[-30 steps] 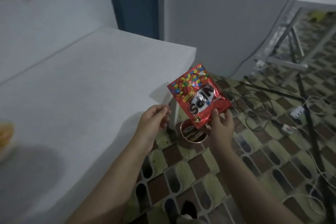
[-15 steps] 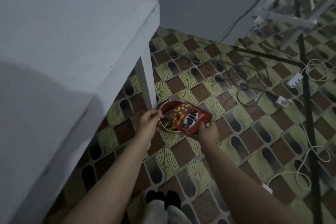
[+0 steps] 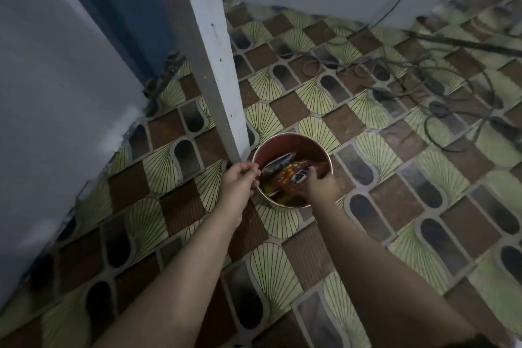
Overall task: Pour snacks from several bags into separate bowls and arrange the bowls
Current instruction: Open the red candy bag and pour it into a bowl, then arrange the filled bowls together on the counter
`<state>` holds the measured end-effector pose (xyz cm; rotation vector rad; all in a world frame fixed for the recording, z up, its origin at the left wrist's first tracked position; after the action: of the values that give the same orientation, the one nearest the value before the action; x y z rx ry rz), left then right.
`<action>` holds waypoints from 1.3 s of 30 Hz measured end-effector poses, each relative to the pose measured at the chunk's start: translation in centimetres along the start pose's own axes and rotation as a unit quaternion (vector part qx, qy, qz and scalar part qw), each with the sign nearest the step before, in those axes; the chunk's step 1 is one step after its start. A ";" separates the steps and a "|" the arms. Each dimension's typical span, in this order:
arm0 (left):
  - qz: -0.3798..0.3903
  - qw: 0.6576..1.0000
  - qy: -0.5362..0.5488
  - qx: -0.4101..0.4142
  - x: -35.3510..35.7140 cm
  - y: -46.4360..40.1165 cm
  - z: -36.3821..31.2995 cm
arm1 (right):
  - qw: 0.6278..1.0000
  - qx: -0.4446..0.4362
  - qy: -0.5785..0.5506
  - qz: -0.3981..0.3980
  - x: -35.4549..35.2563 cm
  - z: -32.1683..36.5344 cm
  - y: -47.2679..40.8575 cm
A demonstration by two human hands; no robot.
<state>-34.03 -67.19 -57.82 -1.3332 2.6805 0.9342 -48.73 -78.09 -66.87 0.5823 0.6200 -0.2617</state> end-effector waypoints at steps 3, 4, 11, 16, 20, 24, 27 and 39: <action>0.013 1.000 -0.010 0.007 -0.2 1.3 -1.7 | 0.998 0.033 -0.056 0.022 -1.2 1.4 1.6; 0.014 1.000 -0.013 0.012 -0.3 2.1 -2.7 | 0.995 0.039 -0.091 0.025 -2.0 2.1 2.6; 0.012 0.997 -0.002 0.073 -4.3 13.6 -14.7 | 0.973 -0.110 -0.203 0.004 -17.8 13.6 16.1; -0.013 0.979 0.049 0.198 -10.9 24.3 -24.4 | 0.937 -0.231 -0.260 0.015 -29.7 21.2 27.7; -0.054 0.954 0.091 0.279 -18.3 31.9 -29.6 | 0.904 -0.319 -0.279 0.049 -36.8 24.5 37.3; -0.098 0.937 0.081 0.326 -26.9 38.3 -31.1 | 0.866 -0.395 -0.267 0.152 -40.6 25.1 46.9; -0.153 0.925 0.077 0.340 -34.3 43.4 -29.6 | 0.823 -0.437 -0.282 0.227 -41.6 23.7 54.1; -0.519 0.811 0.101 0.250 -65.3 64.4 -14.9 | 0.610 -0.555 -0.149 0.546 -39.0 14.5 85.3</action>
<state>-35.54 2.21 3.96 -2.3146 1.5501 -0.0478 -38.76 -15.20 3.54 -0.3923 -0.0747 1.1493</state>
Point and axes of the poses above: each hand's wrist, its own y-axis away from the middle knuckle, its own x-axis out of the palm, z = x × y, the point moved 2 cm from there along -y, towards the middle knuckle, and after that the axes turned 13 degrees about -z, right-handed, at the moved point
